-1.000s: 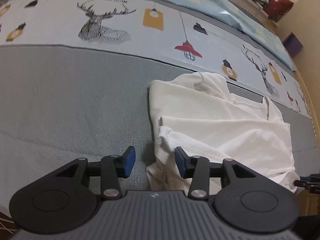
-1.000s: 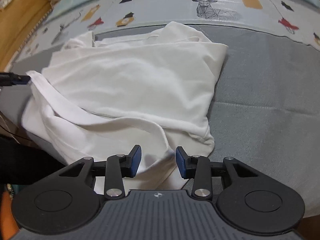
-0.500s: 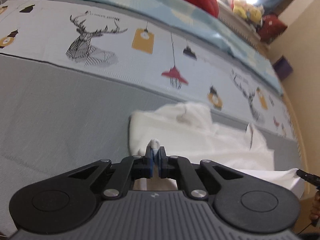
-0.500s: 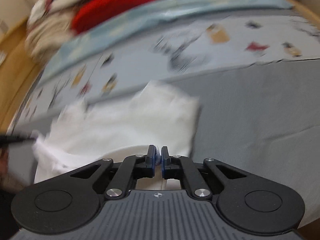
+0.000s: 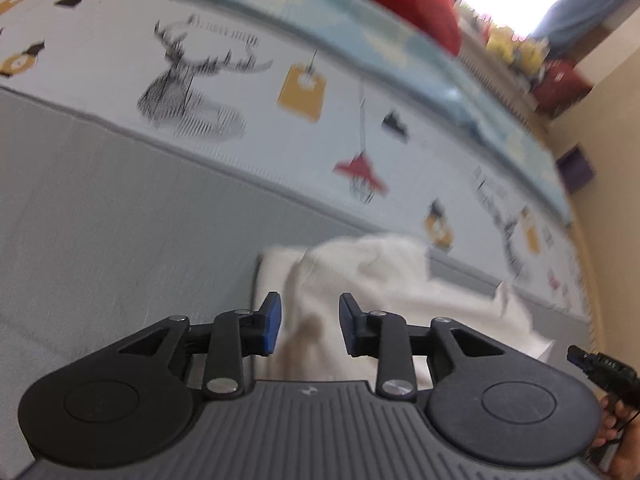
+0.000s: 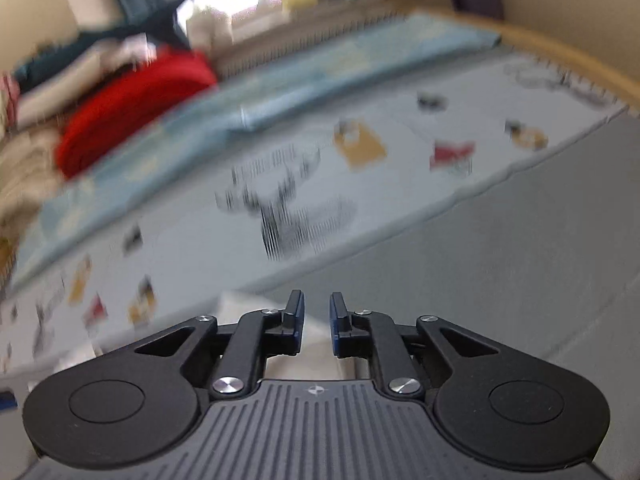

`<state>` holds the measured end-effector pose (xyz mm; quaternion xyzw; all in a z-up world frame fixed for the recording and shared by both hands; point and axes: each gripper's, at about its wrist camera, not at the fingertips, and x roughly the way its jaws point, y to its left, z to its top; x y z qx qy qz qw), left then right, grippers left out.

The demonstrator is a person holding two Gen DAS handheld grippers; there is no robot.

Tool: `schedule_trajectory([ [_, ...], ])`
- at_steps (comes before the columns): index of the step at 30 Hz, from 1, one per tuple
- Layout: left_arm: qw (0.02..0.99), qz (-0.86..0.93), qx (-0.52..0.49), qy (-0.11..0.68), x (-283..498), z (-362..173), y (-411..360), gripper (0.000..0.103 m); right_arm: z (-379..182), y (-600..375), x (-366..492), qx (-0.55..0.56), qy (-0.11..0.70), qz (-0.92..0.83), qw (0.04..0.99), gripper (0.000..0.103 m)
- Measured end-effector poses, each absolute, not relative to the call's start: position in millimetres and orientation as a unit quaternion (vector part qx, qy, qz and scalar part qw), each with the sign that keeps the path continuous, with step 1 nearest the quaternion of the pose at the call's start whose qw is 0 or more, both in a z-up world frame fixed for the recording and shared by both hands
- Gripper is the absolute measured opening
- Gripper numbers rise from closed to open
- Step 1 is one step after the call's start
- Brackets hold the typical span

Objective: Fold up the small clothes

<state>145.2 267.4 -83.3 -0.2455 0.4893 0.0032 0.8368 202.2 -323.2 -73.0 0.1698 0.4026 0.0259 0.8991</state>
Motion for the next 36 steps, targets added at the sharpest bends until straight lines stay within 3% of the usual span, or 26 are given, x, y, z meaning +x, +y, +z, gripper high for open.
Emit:
schedule_trajectory([
  [5,0.835,-0.001,-0.208,0.510,155.2,-94.8,252.7,0.038,-105.9,-322.2,205.9,0.166,0.485,0.042,0.858,0.025],
  [9,0.839,0.010,-0.191,0.509,165.6,-102.5,241.4,0.038,-112.9,-306.8,206.2,0.145,0.496,0.057,0.854,0.035],
  [11,0.843,0.017,-0.182,0.505,169.4,-104.2,236.7,0.038,-114.7,-302.9,208.3,0.142,0.501,0.059,0.851,0.035],
  [14,0.847,0.019,-0.175,0.501,170.4,-104.0,232.2,0.030,-118.4,-297.9,210.9,0.139,0.505,0.064,0.849,0.035],
  [15,0.850,0.017,-0.168,0.500,170.6,-102.7,230.9,0.013,-117.7,-298.0,211.8,0.134,0.505,0.064,0.850,0.027],
  [16,0.854,0.014,-0.159,0.496,170.2,-100.2,229.3,0.006,-117.0,-297.3,212.4,0.127,0.501,0.061,0.854,0.004],
  [19,0.888,0.017,-0.131,0.440,163.9,-78.2,227.9,0.005,-110.9,-300.6,214.1,0.133,0.480,0.054,0.866,0.002],
  [22,0.913,0.036,-0.117,0.390,159.1,-62.3,226.7,0.005,-81.3,-305.0,207.3,0.155,0.391,0.044,0.906,0.002],
  [25,0.915,0.057,-0.114,0.382,161.6,-60.9,227.7,0.006,-63.1,-298.5,202.4,0.135,0.328,0.021,0.935,0.002],
  [29,0.909,0.073,-0.137,0.388,170.0,-63.7,232.9,0.010,-61.1,-288.3,208.2,0.132,0.311,0.002,0.941,0.002],
  [32,0.884,0.093,-0.161,0.428,177.8,-73.7,243.0,0.015,-67.3,-278.9,218.6,0.128,0.322,-0.013,0.938,0.006],
  [34,0.869,0.080,-0.189,0.450,174.9,-80.3,252.6,0.015,-80.7,-275.1,229.1,0.121,0.362,-0.038,0.924,0.020],
  [36,0.858,0.062,-0.203,0.469,170.5,-85.5,257.3,0.015,-89.5,-275.7,228.1,0.125,0.385,-0.045,0.913,0.024],
])
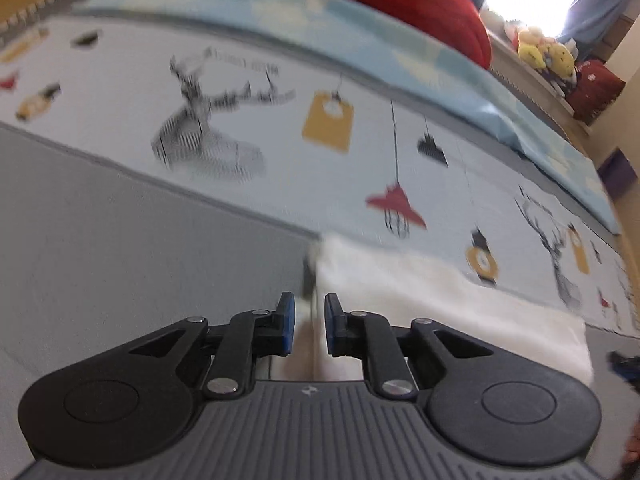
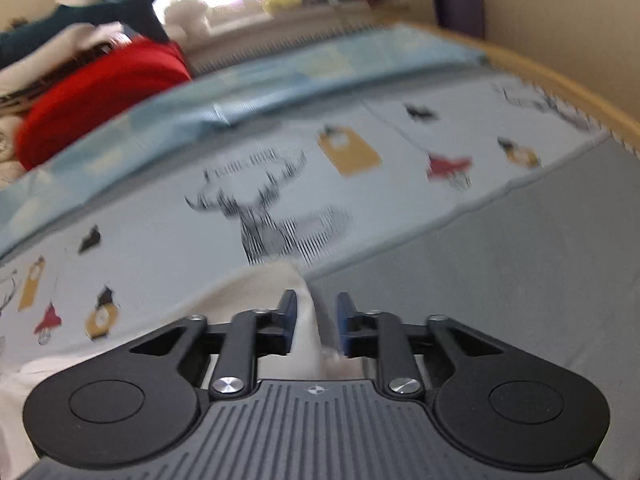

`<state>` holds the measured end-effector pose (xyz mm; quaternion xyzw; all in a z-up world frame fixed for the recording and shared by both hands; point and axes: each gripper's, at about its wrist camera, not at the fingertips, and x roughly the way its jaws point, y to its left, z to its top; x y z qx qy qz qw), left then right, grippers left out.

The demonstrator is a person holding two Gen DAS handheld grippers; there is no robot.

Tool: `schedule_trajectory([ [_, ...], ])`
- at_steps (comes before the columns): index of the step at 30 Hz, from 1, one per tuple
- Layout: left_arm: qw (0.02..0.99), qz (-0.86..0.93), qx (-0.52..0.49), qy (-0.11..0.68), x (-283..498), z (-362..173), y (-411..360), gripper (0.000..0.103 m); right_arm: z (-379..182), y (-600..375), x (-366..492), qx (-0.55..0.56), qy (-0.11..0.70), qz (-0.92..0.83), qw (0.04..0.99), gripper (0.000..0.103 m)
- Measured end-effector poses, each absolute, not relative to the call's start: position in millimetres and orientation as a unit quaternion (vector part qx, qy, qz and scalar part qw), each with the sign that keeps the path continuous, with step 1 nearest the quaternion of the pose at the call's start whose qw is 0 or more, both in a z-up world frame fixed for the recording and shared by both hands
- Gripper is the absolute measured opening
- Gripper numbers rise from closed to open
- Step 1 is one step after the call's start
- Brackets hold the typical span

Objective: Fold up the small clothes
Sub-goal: 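Open both grippers and release the folded hem onto the shirt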

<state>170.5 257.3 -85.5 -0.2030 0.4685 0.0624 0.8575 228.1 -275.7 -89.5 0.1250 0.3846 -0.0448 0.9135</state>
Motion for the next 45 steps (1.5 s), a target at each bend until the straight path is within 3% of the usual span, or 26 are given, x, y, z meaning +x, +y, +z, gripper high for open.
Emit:
schedule_trajectory([
  [3,0.851,0.040,-0.199,0.485,160.8,-85.9,260.1,0.016,-103.8,-277.9,228.7,0.121,0.439,-0.027,0.890,0.024],
  [7,0.828,0.002,-0.205,0.522,141.3,-90.2,260.7,0.027,-109.6,-285.7,214.5,0.112,0.488,-0.001,0.866,0.024],
  [20,0.782,-0.064,-0.085,0.615,72.5,-116.2,211.4,0.028,-114.6,-309.0,129.4,0.088,0.578,0.049,0.810,0.025],
  [21,0.782,-0.058,-0.081,0.616,70.8,-117.0,210.4,0.027,-114.6,-309.0,129.4,0.088,0.578,0.049,0.810,0.025],
  [23,0.788,-0.053,-0.088,0.607,65.5,-113.5,213.3,0.007,-118.3,-307.1,123.9,0.072,0.587,0.047,0.805,0.025],
  [25,0.804,-0.048,-0.108,0.583,60.4,-102.3,219.8,0.005,-114.2,-305.1,119.2,0.060,0.581,0.055,0.810,0.000],
  [28,0.830,-0.047,-0.146,0.537,48.6,-80.7,231.3,0.004,-89.8,-308.5,112.1,0.072,0.532,0.066,0.841,0.000],
  [31,0.818,-0.033,-0.142,0.556,42.2,-85.5,230.1,0.005,-69.8,-329.7,106.7,0.128,0.493,0.048,0.859,0.000],
  [35,0.775,-0.022,-0.083,0.627,49.2,-115.5,216.1,0.007,-95.6,-340.6,114.4,0.111,0.555,-0.002,0.825,0.000],
  [38,0.800,-0.022,-0.080,0.594,50.1,-104.5,214.0,0.012,-88.7,-335.1,116.9,0.129,0.530,0.016,0.838,0.004],
  [40,0.813,-0.031,-0.103,0.573,51.3,-97.3,216.3,0.031,-81.5,-327.5,117.9,0.138,0.511,0.052,0.847,0.026],
  [42,0.806,-0.032,-0.110,0.580,55.6,-100.7,215.0,0.042,-84.8,-315.2,121.5,0.119,0.517,0.068,0.845,0.031],
  [45,0.789,-0.036,-0.097,0.606,59.0,-112.2,208.5,0.041,-103.2,-300.1,128.8,0.084,0.551,0.076,0.827,0.031],
])
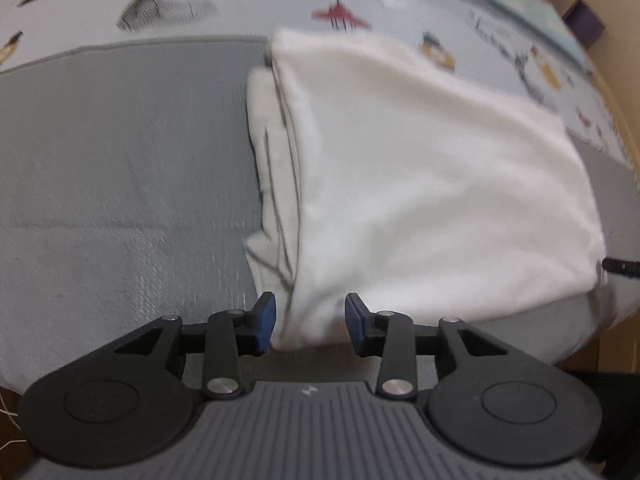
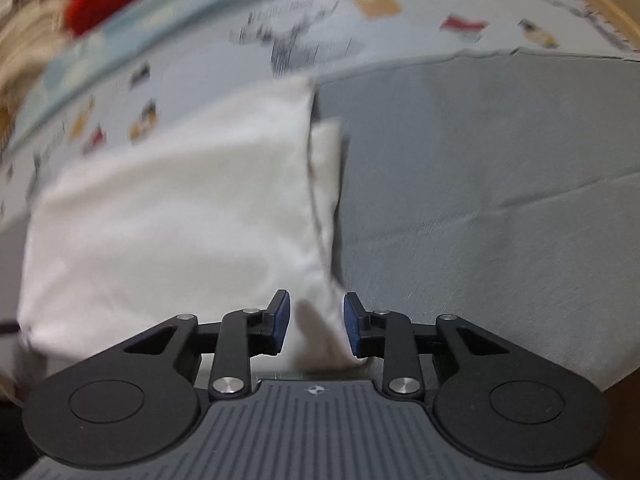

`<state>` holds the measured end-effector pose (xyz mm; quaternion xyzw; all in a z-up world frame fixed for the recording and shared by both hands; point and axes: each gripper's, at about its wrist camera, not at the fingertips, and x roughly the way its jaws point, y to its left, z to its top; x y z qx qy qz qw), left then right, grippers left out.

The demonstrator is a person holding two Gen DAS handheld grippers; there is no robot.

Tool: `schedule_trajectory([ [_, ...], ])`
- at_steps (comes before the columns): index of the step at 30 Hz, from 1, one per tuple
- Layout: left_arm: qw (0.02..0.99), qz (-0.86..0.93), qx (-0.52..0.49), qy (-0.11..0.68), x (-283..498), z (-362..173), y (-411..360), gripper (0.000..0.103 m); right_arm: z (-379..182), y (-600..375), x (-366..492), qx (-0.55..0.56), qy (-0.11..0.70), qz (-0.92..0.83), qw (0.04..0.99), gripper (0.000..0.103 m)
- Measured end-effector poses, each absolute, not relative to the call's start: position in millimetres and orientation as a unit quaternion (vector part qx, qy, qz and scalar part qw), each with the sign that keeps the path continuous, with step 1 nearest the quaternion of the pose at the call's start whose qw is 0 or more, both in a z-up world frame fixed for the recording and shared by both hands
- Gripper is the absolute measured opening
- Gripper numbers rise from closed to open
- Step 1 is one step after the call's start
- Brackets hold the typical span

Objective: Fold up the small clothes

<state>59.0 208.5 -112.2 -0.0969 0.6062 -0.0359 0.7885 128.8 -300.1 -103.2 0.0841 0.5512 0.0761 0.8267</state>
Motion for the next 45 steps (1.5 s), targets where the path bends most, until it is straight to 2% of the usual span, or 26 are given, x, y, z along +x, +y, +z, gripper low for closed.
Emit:
schedule_trajectory([
  [1,0.786,-0.042,-0.088,0.610,58.8,-113.2,206.2,0.033,-109.6,-294.6,129.8,0.074,0.562,0.082,0.820,0.028],
  [2,0.789,-0.046,-0.078,0.608,58.6,-113.6,203.9,0.019,-111.4,-290.6,129.6,0.060,0.565,0.084,0.819,0.020],
  [3,0.794,-0.047,-0.072,0.602,63.1,-111.9,205.0,0.003,-110.7,-287.3,127.4,0.044,0.563,0.084,0.821,0.000],
  [7,0.823,-0.059,-0.114,0.553,53.9,-92.2,218.8,0.003,-84.4,-304.6,124.3,0.093,0.510,0.071,0.852,0.000],
  [9,0.809,-0.047,-0.108,0.576,51.9,-100.0,220.3,0.003,-74.2,-322.4,122.9,0.129,0.492,0.053,0.859,0.000],
  [12,0.777,-0.036,-0.076,0.624,55.1,-121.2,211.8,0.006,-91.6,-328.3,125.0,0.111,0.538,0.025,0.835,0.000],
  [13,0.780,-0.031,-0.067,0.622,55.4,-120.2,209.3,0.010,-95.8,-325.1,124.2,0.098,0.548,0.024,0.831,0.000],
  [15,0.799,-0.025,-0.068,0.597,55.8,-108.5,208.0,0.010,-96.1,-316.2,125.0,0.088,0.541,0.039,0.836,0.003],
  [17,0.820,-0.034,-0.086,0.565,55.1,-95.2,207.7,0.010,-90.0,-309.9,123.6,0.097,0.522,0.061,0.845,0.018],
  [18,0.823,-0.041,-0.095,0.558,55.4,-91.6,207.0,0.010,-88.7,-307.2,123.7,0.098,0.516,0.064,0.848,0.035],
  [19,0.822,-0.049,-0.100,0.558,57.7,-91.7,203.9,0.010,-89.1,-305.9,125.0,0.095,0.513,0.065,0.851,0.043],
  [20,0.816,-0.057,-0.099,0.567,60.2,-95.6,200.0,0.010,-91.6,-302.6,127.3,0.085,0.516,0.059,0.850,0.043],
  [21,0.807,-0.064,-0.090,0.580,60.8,-101.1,195.3,0.010,-96.1,-300.0,130.4,0.076,0.525,0.054,0.846,0.043],
  [22,0.797,-0.068,-0.076,0.595,59.2,-106.9,191.4,0.010,-100.1,-298.9,131.9,0.073,0.534,0.053,0.841,0.038],
  [23,0.786,-0.065,-0.054,0.613,59.9,-113.9,187.7,0.010,-105.6,-297.1,132.5,0.072,0.546,0.058,0.832,0.030],
  [24,0.776,-0.056,-0.035,0.628,60.3,-121.2,184.9,0.009,-110.0,-294.3,132.3,0.069,0.556,0.067,0.826,0.008],
  [25,0.771,-0.053,-0.033,0.634,59.3,-124.4,184.5,0.009,-109.3,-291.7,130.0,0.059,0.559,0.072,0.824,0.004],
  [27,0.773,-0.049,-0.052,0.630,61.4,-121.8,187.9,0.009,-109.9,-287.5,128.5,0.030,0.556,0.073,0.828,0.001],
  [31,0.771,-0.044,-0.082,0.630,62.2,-118.5,195.8,0.009,-109.9,-305.6,129.2,0.069,0.560,0.044,0.824,0.000],
  [33,0.768,-0.041,-0.117,0.628,63.5,-117.6,205.9,0.012,-113.6,-304.2,127.6,0.054,0.570,0.044,0.819,0.000],
  [35,0.765,-0.031,-0.174,0.619,65.7,-116.0,221.8,0.024,-114.3,-300.2,126.1,0.024,0.571,0.028,0.820,0.001],
  [37,0.772,-0.012,-0.214,0.599,68.2,-111.9,235.7,0.046,-107.9,-304.7,126.2,0.040,0.561,0.016,0.826,0.003],
  [38,0.780,0.004,-0.219,0.586,70.3,-109.1,240.7,0.050,-99.3,-308.5,126.1,0.063,0.542,0.017,0.838,0.003],
  [40,0.788,0.021,-0.230,0.570,75.5,-105.5,247.0,0.052,-81.9,-310.2,124.9,0.098,0.489,0.044,0.866,0.006],
  [42,0.787,0.027,-0.254,0.562,82.9,-104.1,251.5,0.052,-72.1,-303.0,122.6,0.086,0.453,0.073,0.885,0.010],
  [45,0.785,0.031,-0.271,0.556,99.4,-106.0,255.5,0.055,-86.6,-290.6,124.9,0.059,0.475,0.096,0.873,0.013],
])
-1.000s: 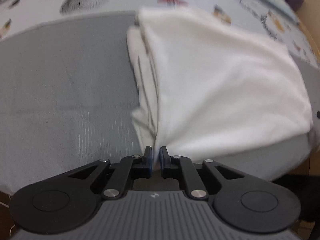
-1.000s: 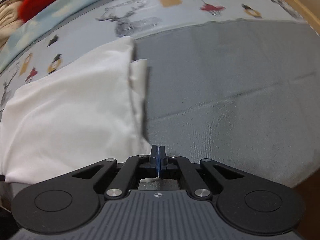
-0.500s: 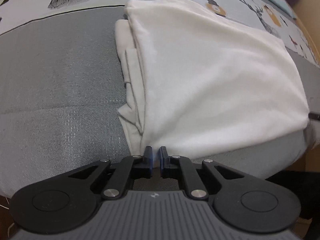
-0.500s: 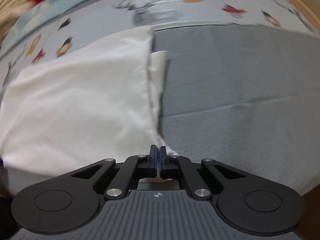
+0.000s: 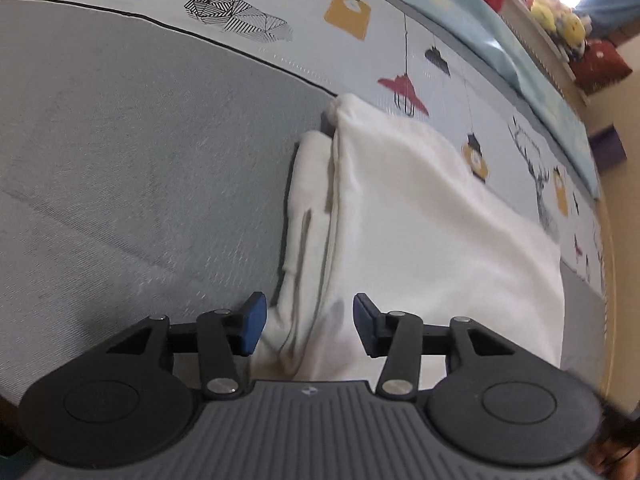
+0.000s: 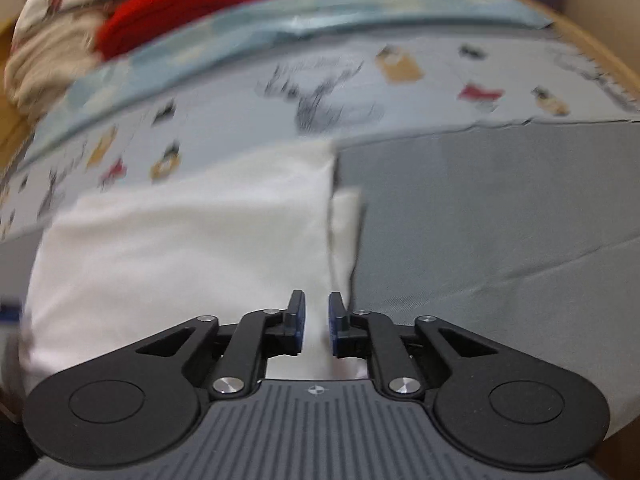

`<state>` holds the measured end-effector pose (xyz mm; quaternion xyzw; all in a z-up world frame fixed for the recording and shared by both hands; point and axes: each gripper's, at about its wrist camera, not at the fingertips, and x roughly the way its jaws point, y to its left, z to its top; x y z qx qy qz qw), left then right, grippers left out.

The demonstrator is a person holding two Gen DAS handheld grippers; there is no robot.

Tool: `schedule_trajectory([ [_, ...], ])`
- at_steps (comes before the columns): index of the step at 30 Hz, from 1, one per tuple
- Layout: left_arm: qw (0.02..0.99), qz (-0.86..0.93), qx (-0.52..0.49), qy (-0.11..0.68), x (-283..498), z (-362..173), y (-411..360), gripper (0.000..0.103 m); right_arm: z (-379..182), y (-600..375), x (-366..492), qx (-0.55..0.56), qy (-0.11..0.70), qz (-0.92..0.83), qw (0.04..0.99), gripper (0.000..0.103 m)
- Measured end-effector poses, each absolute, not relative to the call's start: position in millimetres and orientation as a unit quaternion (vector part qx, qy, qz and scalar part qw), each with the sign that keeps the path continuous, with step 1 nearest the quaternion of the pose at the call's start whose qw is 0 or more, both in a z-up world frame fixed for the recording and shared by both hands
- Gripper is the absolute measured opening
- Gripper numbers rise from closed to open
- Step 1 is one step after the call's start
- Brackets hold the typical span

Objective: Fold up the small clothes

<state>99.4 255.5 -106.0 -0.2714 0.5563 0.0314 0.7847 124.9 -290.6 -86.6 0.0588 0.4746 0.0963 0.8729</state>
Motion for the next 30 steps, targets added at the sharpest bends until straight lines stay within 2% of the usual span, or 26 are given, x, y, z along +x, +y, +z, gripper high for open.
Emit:
schedule_trajectory([
  [2,0.784,0.033,-0.269,0.558,110.6,-107.7,256.0,0.056,-107.3,-282.4,129.0,0.030,0.518,0.103,0.849,0.013],
  [4,0.781,0.039,-0.260,0.566,119.8,-114.0,254.6,0.057,-126.3,-279.3,131.0,-0.010,0.556,0.095,0.825,0.008],
  [9,0.770,0.045,-0.253,0.584,118.3,-125.3,259.4,0.056,-106.9,-277.1,134.5,-0.069,0.517,0.037,0.853,0.013],
  [11,0.772,0.031,-0.241,0.587,121.8,-129.0,253.6,0.055,-100.0,-286.5,136.6,-0.047,0.506,0.010,0.861,0.013],
  [14,0.786,0.017,-0.199,0.585,125.2,-131.3,240.8,0.040,-89.8,-309.6,139.7,0.021,0.495,-0.013,0.869,0.013],
  [15,0.788,0.011,-0.196,0.584,124.9,-131.0,238.8,0.025,-88.1,-314.8,140.1,0.033,0.495,-0.019,0.868,0.013],
  [16,0.790,0.006,-0.195,0.581,124.3,-130.3,237.7,0.017,-86.6,-317.5,141.0,0.039,0.495,-0.023,0.868,0.013],
  [17,0.796,0.007,-0.191,0.575,122.2,-126.8,238.2,0.015,-85.2,-319.0,141.4,0.044,0.494,-0.027,0.868,0.013],
  [20,0.817,0.036,-0.179,0.548,111.8,-110.7,244.9,0.014,-77.2,-316.2,138.0,0.047,0.485,-0.034,0.872,0.013],
  [26,0.810,0.133,-0.027,0.570,89.4,-97.9,252.0,0.014,-68.9,-306.9,142.3,0.070,0.474,-0.039,0.877,0.013],
  [30,0.827,0.125,-0.027,0.548,77.8,-73.8,253.0,0.014,-63.8,-294.1,147.2,0.074,0.473,-0.022,0.878,0.013],
])
